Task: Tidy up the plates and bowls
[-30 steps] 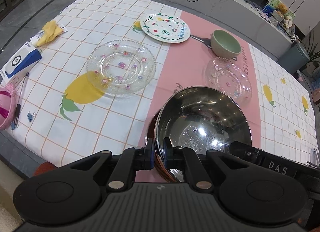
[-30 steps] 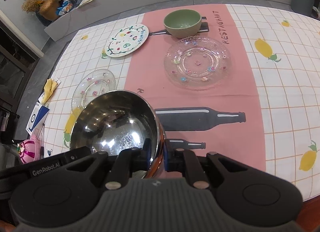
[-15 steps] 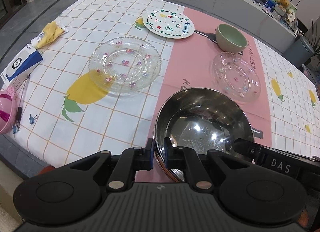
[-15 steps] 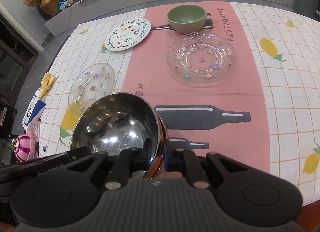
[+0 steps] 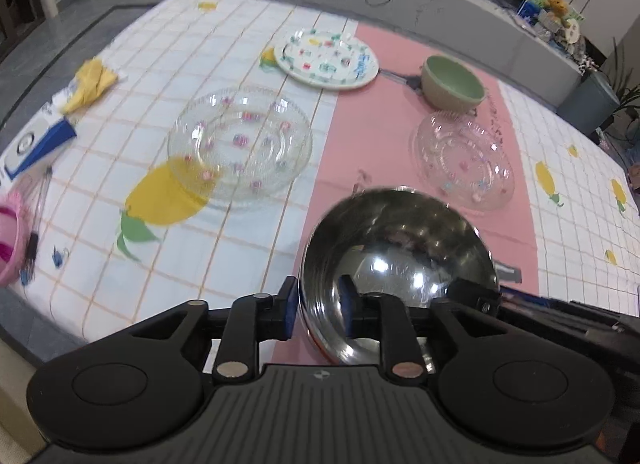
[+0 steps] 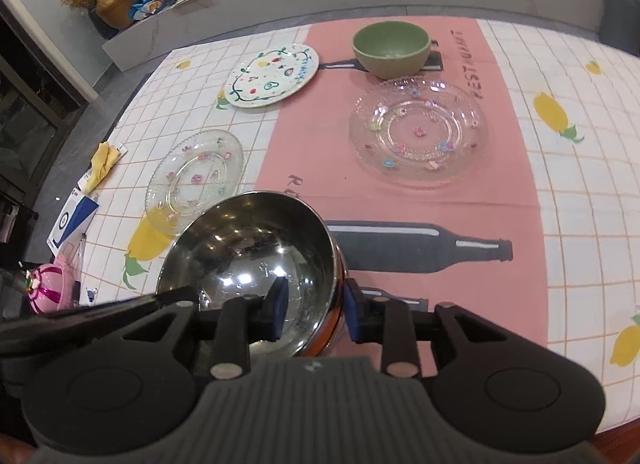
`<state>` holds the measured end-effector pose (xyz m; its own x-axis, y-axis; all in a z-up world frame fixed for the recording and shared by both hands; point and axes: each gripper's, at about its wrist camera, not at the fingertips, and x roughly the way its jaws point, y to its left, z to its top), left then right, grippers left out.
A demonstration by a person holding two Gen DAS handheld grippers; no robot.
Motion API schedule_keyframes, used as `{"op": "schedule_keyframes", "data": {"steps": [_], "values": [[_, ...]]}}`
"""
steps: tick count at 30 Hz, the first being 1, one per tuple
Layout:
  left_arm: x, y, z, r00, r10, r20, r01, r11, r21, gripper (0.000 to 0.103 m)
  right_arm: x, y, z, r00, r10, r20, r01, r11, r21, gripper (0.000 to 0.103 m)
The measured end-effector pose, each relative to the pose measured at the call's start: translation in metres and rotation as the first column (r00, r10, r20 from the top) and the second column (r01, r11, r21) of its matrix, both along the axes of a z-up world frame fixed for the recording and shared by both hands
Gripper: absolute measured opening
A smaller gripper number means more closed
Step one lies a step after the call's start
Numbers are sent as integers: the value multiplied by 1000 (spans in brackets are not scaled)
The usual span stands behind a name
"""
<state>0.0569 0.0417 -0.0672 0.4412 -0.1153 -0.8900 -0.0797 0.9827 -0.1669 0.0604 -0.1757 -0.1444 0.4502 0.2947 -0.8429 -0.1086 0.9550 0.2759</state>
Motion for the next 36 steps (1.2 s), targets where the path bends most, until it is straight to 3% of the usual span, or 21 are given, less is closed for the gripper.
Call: {"op": "schedule_keyframes", "data": {"steps": [5, 11, 22, 29, 36], "values": [[4, 6, 15, 999, 2, 48, -1, 1000, -11, 42, -5, -5, 13, 999, 7, 50, -8, 1000, 18, 39], [15, 4, 34, 989, -21, 145, 29, 998, -51, 44, 1, -12, 31, 992, -7, 126, 5, 1000, 18, 45], [79, -14, 63, 971, -104, 215, 129, 986, -105, 44, 50, -50, 53, 977, -89, 195, 89, 996, 7, 46], [145, -37, 60, 967, -154, 202, 178, 978, -106, 44, 105, -68, 56, 973, -109, 204, 116, 993, -20, 46], [201, -66, 37, 961, -232, 150, 245, 967, -73, 44, 163, -80, 45, 976, -124, 181, 134, 990, -47, 45]]}}
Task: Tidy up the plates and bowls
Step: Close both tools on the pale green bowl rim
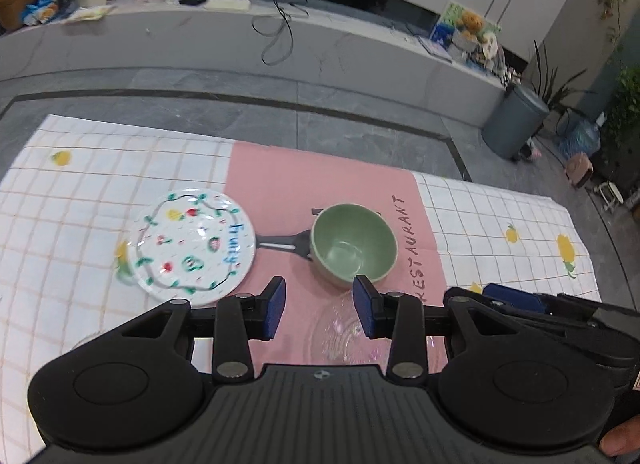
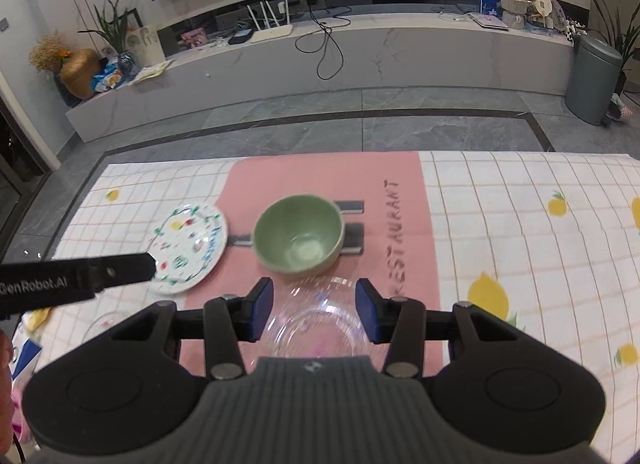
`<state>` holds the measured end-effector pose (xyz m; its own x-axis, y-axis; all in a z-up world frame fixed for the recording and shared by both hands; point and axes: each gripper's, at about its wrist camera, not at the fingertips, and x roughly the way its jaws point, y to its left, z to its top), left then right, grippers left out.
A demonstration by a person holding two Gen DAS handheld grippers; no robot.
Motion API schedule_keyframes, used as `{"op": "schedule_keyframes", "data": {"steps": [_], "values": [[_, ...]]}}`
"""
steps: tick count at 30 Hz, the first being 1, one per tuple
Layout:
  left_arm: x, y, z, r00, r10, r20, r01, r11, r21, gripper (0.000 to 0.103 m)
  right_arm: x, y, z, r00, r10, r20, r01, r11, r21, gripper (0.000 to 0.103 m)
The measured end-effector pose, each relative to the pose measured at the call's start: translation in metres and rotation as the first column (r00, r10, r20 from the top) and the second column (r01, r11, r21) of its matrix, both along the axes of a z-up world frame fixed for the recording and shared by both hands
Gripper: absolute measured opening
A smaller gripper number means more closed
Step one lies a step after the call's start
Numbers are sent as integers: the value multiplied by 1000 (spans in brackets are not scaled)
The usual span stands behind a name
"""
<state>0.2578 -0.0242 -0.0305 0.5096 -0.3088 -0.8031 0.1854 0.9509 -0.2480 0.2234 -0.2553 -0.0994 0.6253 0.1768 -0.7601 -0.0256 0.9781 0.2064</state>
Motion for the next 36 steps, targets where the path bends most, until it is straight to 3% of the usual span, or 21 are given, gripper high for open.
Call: {"op": "schedule_keyframes", "data": {"steps": [10, 21, 29, 31, 36], "values": [[66, -24, -44, 995, -36, -97, 36, 999, -2, 44, 69, -6, -40, 996, -17, -84, 17, 1000, 6, 45], [105, -31, -97, 982, -15, -189, 13, 1000, -11, 43, 118, -10, -85, 981, -47, -186, 55, 998, 41, 33], [111, -31, -111, 976, -2, -219, -3, 1000, -20, 10, 125, -12, -100, 978, -43, -205, 63, 993, 95, 14], [112, -29, -111, 974, 4, -226, -11, 1000, -29, 9, 126, -11, -100, 978, -39, -207, 63, 992, 114, 9], [114, -27, -109, 970, 23, -242, -31, 999, -27, 8, 127, -10, -100, 975, -53, -218, 81, 989, 123, 8]]}}
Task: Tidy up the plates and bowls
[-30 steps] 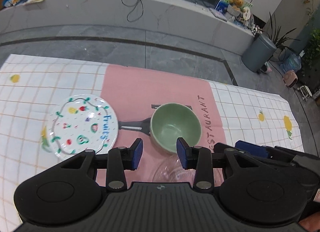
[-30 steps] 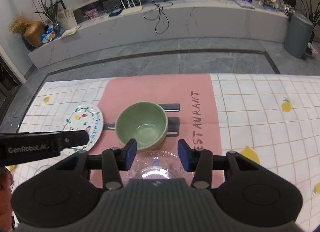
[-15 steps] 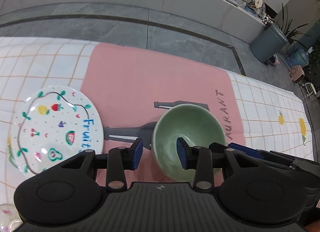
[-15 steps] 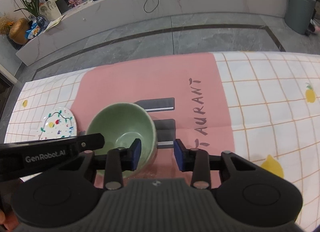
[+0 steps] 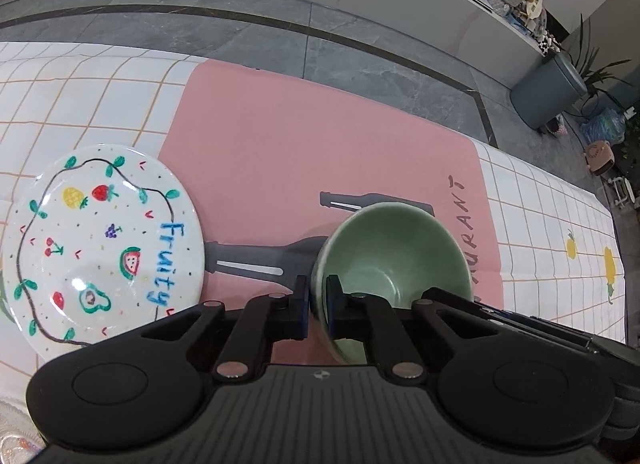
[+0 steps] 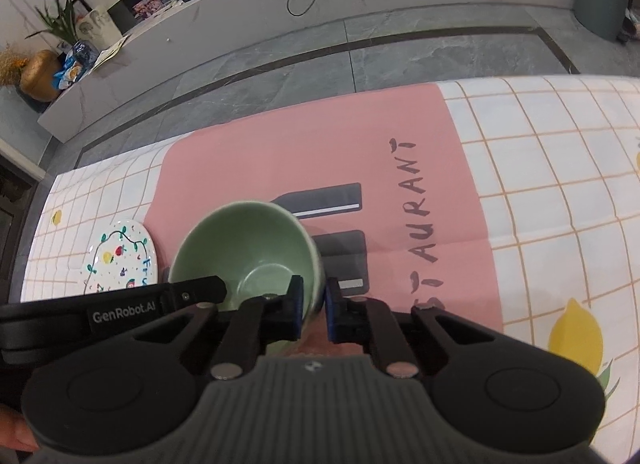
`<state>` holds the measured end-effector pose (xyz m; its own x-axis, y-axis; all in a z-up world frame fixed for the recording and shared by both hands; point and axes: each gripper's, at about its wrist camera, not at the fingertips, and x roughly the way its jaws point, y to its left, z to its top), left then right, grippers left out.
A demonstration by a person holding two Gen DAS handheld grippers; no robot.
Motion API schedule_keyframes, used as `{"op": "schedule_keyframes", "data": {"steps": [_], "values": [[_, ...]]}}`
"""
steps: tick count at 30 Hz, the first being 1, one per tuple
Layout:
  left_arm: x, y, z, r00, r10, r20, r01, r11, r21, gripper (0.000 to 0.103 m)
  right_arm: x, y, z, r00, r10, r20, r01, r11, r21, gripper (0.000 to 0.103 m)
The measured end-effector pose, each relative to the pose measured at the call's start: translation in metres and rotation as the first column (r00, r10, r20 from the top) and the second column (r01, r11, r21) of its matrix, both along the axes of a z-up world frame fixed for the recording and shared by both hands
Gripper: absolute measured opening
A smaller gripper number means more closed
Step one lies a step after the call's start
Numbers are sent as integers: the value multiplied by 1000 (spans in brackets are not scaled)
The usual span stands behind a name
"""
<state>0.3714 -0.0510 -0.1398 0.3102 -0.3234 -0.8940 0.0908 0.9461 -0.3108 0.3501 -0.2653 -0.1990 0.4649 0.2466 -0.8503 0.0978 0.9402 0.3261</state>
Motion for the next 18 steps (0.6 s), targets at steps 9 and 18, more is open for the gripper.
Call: {"op": "schedule_keyframes", "data": {"steps": [9, 18], "values": [[-25, 13, 40, 999, 24, 31, -24, 1000, -5, 8, -19, 4, 27, 1000, -6, 21, 5, 1000, 31, 8], [-95, 36, 108, 993, 64, 95, -63, 998, -11, 8, -89, 17, 91, 994, 29, 106, -34, 998, 48, 8]]}}
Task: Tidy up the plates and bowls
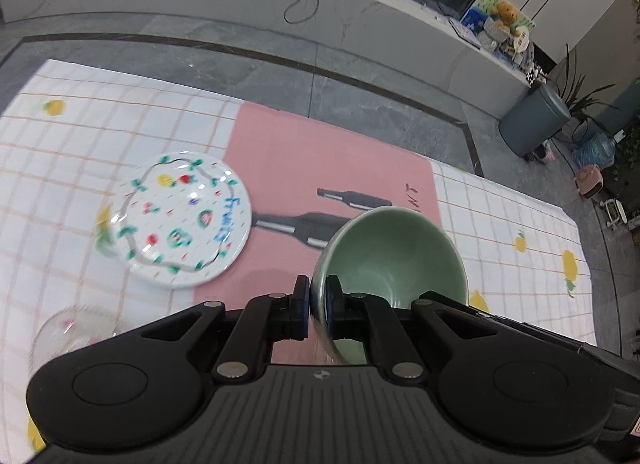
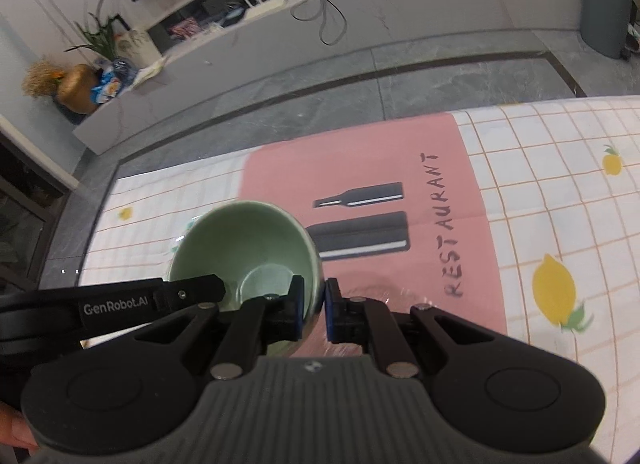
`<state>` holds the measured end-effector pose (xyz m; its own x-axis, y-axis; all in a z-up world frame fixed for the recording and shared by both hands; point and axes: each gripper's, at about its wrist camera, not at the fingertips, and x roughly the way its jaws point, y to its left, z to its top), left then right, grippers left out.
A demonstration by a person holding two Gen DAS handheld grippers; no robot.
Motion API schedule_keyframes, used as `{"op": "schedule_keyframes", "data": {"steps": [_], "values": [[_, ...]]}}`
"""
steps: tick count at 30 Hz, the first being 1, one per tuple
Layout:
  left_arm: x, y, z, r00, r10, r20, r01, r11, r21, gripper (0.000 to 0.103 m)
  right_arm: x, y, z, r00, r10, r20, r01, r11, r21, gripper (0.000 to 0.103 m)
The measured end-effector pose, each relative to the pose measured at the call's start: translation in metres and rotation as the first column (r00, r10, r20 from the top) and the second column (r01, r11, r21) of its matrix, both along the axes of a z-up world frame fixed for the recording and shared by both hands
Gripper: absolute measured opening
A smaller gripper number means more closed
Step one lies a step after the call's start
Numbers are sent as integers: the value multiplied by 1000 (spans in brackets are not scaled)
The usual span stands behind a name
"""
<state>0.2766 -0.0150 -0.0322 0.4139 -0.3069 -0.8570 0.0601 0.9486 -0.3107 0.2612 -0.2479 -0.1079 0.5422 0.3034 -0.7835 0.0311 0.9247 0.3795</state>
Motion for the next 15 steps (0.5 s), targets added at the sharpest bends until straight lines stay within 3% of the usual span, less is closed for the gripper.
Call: {"op": "schedule_keyframes", "data": {"steps": [8, 15], "values": [[-77, 32, 40, 997, 54, 49, -53, 998, -15, 9, -75, 13, 45, 997, 52, 56, -54, 998, 33, 8], [-139, 61, 38, 991, 130, 27, -128, 991, -43, 9, -135, 27, 45, 992, 115, 45, -119, 988, 95, 8]]}}
